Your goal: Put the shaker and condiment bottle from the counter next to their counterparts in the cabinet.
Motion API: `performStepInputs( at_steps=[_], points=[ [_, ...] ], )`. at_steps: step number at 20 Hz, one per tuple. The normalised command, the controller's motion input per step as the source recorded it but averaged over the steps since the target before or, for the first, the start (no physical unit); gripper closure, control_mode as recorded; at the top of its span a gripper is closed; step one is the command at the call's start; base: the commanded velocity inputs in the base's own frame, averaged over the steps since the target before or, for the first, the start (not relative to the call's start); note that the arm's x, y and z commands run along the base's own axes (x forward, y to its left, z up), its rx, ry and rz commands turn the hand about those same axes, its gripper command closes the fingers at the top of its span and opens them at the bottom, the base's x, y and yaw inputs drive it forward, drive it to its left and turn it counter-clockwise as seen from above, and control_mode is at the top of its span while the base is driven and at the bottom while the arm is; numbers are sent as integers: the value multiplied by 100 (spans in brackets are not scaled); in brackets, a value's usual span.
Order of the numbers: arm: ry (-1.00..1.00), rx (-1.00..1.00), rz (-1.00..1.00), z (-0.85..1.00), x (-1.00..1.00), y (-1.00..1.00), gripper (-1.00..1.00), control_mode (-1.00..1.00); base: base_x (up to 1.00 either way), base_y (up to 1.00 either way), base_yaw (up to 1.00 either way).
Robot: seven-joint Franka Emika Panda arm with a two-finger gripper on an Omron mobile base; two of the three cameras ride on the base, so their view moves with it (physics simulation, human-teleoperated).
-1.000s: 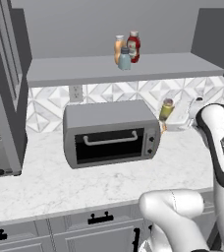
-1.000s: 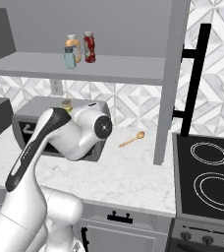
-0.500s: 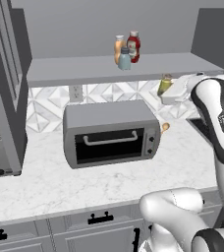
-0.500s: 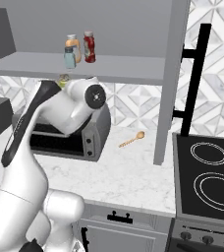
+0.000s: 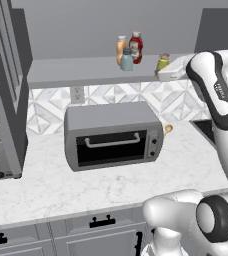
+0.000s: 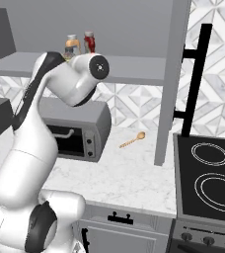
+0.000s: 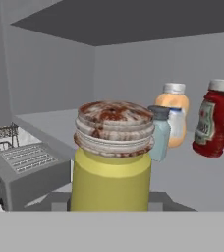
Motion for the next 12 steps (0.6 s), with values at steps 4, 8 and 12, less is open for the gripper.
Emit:
performStepInputs(
  at_steps=[4,8,12],
  points=[
    [0,0,0,-34,59,0,100,-100,0,0,0],
    [0,2,-7,-4,44,5,100,-100,0,0,0],
    [0,3,-10,0,36,14,100,-100,0,0,0]
  ],
)
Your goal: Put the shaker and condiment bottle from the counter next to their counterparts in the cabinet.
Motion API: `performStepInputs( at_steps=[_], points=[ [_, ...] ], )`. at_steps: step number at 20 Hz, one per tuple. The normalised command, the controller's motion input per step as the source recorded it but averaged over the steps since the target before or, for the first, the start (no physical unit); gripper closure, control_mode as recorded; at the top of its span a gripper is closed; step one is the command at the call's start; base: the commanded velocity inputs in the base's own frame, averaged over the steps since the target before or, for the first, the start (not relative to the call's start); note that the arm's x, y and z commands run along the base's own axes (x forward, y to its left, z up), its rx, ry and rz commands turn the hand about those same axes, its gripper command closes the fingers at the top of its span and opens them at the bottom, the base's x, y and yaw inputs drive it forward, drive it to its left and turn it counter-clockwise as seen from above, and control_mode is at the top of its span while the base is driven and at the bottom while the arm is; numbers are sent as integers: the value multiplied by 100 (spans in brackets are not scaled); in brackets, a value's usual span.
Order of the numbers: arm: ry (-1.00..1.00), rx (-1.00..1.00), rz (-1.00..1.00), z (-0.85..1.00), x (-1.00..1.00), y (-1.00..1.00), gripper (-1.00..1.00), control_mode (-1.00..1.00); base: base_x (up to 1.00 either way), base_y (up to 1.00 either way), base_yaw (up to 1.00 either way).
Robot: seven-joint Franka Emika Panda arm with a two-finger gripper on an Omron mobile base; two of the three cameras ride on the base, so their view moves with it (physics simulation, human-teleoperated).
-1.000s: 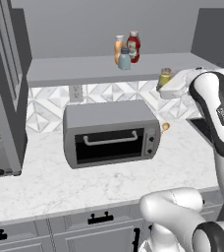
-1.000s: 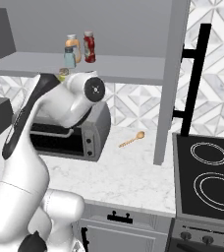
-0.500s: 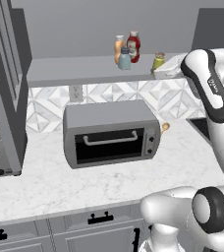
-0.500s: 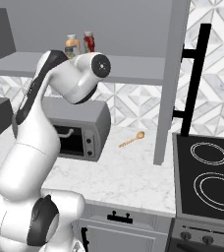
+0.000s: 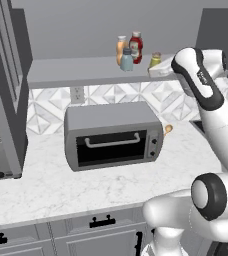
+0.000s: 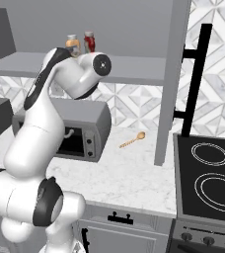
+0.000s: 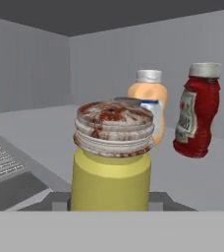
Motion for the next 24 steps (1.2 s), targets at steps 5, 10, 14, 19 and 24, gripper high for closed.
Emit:
performStepInputs(
  at_steps=[5,10,14,19,24],
  points=[
    [0,2,-10,0,26,14,100,-100,0,0,0],
    [0,2,-7,0,28,2,100,-100,0,0,0],
    [0,2,-5,0,21,0,-100,-100,0,0,0],
    [0,1,-6,0,7,0,-100,-100,0,0,0],
    [-2,4,-2,16,-11,0,-100,-100,0,0,0]
  ],
)
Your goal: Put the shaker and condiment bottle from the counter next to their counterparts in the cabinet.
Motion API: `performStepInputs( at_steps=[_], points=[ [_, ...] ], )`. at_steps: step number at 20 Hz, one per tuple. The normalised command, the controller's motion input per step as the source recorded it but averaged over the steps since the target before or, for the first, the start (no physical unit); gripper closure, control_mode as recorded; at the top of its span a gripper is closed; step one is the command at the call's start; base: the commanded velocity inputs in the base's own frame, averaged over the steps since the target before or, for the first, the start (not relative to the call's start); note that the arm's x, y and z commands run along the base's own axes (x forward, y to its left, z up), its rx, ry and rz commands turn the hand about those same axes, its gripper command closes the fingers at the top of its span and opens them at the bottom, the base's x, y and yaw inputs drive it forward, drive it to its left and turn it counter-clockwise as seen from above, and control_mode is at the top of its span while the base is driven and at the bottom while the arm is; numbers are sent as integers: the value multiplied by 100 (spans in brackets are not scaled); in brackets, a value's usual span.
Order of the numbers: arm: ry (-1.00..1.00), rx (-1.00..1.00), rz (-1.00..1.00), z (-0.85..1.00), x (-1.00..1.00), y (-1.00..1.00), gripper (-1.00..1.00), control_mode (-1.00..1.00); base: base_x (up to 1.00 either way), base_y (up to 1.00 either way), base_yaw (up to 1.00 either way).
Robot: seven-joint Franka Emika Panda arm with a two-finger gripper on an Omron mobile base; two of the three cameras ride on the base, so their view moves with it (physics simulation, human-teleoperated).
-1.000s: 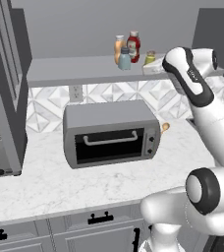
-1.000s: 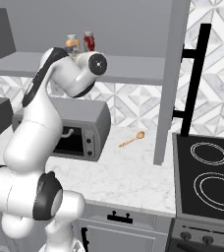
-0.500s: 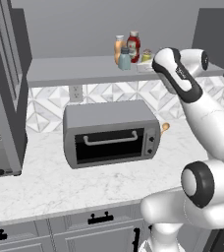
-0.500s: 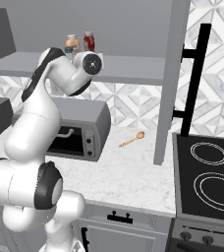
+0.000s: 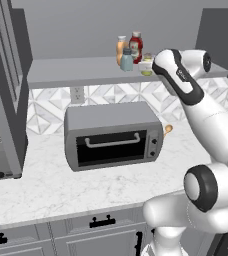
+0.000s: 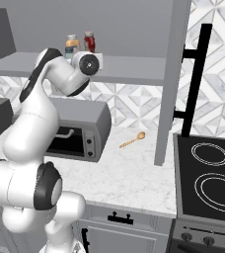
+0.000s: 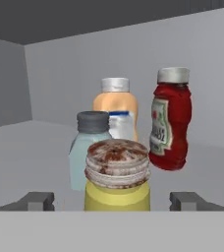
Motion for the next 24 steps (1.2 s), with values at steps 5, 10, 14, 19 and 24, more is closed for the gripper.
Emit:
performStepInputs(
  at_steps=[5,10,14,19,24],
  points=[
    [-5,6,-1,41,-50,0,-100,-100,0,0,0],
    [0,8,-1,18,-93,-4,-100,-100,0,0,0],
    [0,8,0,0,-100,-12,-100,-100,0,0,0],
    [1,6,0,2,-100,-20,-100,-100,0,0,0],
    [0,7,0,28,-100,-34,-100,-100,0,0,0]
  ],
)
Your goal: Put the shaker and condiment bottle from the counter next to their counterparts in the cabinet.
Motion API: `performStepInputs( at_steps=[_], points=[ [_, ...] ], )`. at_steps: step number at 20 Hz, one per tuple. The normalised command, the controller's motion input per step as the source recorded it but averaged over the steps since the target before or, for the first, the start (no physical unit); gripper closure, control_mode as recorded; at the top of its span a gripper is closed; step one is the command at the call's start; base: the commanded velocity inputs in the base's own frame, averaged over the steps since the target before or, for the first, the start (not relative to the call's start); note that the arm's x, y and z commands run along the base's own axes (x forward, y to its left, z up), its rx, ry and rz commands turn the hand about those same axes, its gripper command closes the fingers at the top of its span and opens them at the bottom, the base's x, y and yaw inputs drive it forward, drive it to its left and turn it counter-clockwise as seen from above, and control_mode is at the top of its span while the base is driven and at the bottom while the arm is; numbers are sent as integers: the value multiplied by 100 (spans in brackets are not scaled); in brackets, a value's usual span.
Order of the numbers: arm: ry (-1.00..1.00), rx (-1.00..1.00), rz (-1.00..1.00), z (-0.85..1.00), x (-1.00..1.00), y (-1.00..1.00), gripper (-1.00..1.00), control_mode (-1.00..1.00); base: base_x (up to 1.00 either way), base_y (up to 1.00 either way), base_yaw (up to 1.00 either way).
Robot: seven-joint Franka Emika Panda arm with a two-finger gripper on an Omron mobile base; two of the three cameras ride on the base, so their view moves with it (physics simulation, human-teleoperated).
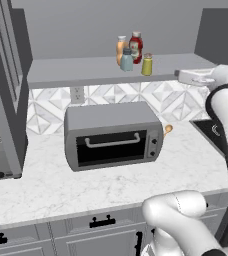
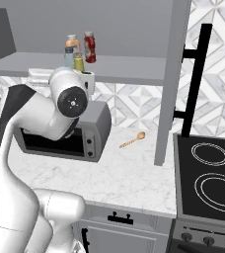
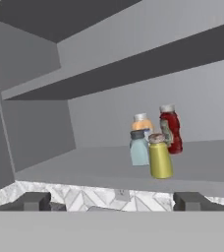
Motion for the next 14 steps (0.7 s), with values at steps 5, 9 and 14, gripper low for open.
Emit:
performStepInputs(
  at_steps=[5,9,14],
  points=[
    [6,11,0,52,-100,-52,-100,-100,0,0,0],
    [5,9,0,61,-100,-44,-100,-100,0,0,0],
    [5,8,0,64,-100,-41,-100,-100,0,0,0]
  ],
)
